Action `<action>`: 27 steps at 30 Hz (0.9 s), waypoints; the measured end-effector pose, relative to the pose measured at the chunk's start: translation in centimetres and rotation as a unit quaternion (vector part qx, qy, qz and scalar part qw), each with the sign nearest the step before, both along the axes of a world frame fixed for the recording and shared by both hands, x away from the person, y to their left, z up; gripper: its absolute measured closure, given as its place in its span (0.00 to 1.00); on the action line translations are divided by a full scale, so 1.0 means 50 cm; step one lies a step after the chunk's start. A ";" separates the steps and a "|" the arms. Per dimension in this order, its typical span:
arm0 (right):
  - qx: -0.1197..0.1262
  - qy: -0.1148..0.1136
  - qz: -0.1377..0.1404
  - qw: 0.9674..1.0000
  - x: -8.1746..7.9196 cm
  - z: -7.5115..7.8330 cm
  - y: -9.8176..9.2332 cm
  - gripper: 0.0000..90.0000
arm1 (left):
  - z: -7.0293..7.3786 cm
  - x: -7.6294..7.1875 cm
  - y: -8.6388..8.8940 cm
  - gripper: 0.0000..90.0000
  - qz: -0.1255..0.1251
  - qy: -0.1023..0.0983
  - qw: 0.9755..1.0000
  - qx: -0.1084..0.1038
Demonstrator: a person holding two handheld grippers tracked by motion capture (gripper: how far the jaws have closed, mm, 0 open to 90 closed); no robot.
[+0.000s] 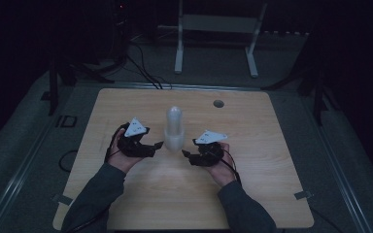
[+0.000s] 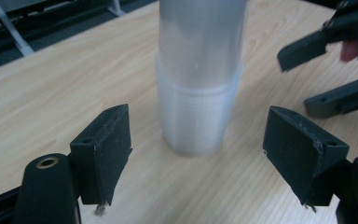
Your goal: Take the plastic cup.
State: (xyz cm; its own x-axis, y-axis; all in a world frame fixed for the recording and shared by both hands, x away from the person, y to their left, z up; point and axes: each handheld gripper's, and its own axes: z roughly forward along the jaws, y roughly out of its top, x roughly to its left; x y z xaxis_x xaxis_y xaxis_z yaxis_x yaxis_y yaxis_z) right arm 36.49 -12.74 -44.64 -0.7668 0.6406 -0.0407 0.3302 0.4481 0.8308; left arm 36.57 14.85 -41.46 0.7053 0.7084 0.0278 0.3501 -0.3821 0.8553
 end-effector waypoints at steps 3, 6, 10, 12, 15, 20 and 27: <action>0.007 0.000 0.000 1.000 0.009 0.005 0.002 0.46 | 0.020 0.009 -0.003 0.26 -0.001 -0.009 1.000 -0.002; 0.008 -0.003 -0.001 1.000 0.016 0.012 0.006 0.47 | 0.039 0.020 -0.006 0.26 -0.003 -0.014 1.000 -0.007; 0.020 -0.006 0.001 1.000 0.027 0.021 0.009 0.44 | 0.059 0.033 -0.015 0.26 -0.003 -0.019 1.000 -0.009; 0.029 -0.002 0.000 1.000 0.034 0.022 0.011 0.43 | 0.067 0.039 -0.021 0.26 -0.006 -0.021 1.000 -0.010; 0.024 -0.001 -0.001 1.000 0.040 0.019 0.017 0.42 | 0.071 0.044 -0.030 0.26 -0.009 -0.022 1.000 -0.010; 0.019 0.000 -0.003 1.000 0.049 0.014 0.025 0.38 | 0.080 0.057 -0.051 0.26 -0.015 -0.027 1.000 -0.002; 0.022 -0.005 -0.015 1.000 0.064 0.013 0.030 0.38 | 0.089 0.072 -0.074 0.26 -0.020 -0.031 0.999 -0.002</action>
